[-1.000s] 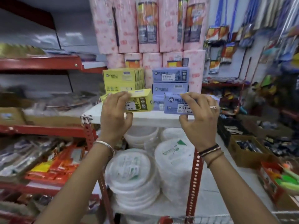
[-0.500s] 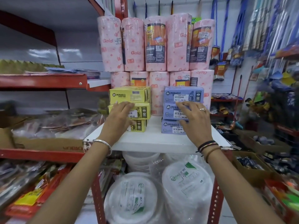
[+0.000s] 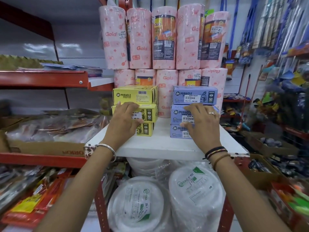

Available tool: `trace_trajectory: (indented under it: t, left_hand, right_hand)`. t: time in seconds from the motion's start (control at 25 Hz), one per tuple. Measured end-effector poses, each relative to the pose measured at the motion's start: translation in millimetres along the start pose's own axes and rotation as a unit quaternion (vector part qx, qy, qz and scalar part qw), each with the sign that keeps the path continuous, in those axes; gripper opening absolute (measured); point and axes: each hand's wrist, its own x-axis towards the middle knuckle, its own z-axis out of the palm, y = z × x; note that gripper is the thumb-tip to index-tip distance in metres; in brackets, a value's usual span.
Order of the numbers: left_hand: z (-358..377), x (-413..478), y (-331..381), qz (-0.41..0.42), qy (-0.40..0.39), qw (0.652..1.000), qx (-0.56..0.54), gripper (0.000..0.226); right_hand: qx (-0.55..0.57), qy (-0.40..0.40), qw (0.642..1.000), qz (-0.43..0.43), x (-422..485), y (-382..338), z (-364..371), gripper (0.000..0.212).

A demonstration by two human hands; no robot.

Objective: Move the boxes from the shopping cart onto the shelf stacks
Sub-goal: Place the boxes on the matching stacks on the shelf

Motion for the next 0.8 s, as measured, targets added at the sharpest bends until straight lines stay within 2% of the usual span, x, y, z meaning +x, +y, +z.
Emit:
trace_trajectory:
  t: [0.16,0.24,0.32,0.48,0.6,0.8]
  left_hand:
    - [-4,-10,23,-0.014,0.043,0.999,0.007,0.036]
    - [-4,-26,48,-0.01,0.095,0.995,-0.031,0.027]
    - [0,-50,82,0.0,0.113,0.99,-0.084,0.021]
    - [31,-109,157,0.003,0.072,0.987,-0.145,0.019]
    - [61,-162,211,-0.03,0.025,0.982,-0.182,0.021]
    - [125,-267,290,-0.096,-0.142,0.965,-0.2,0.02]
  right_hand:
    - [0.051,-0.011,0.998,-0.018,-7,0,-16,0.042]
    - [0.096,0.011,0.995,-0.025,-21,4,-30,0.034]
    - [0.146,0.031,0.989,-0.022,-47,7,-46,0.029]
    - [0.206,-0.008,0.978,-0.015,-122,31,-68,0.024]
    - [0.228,-0.066,0.971,0.039,-186,69,-73,0.022]
    - [0.242,-0.221,0.935,0.138,-327,141,-76,0.021]
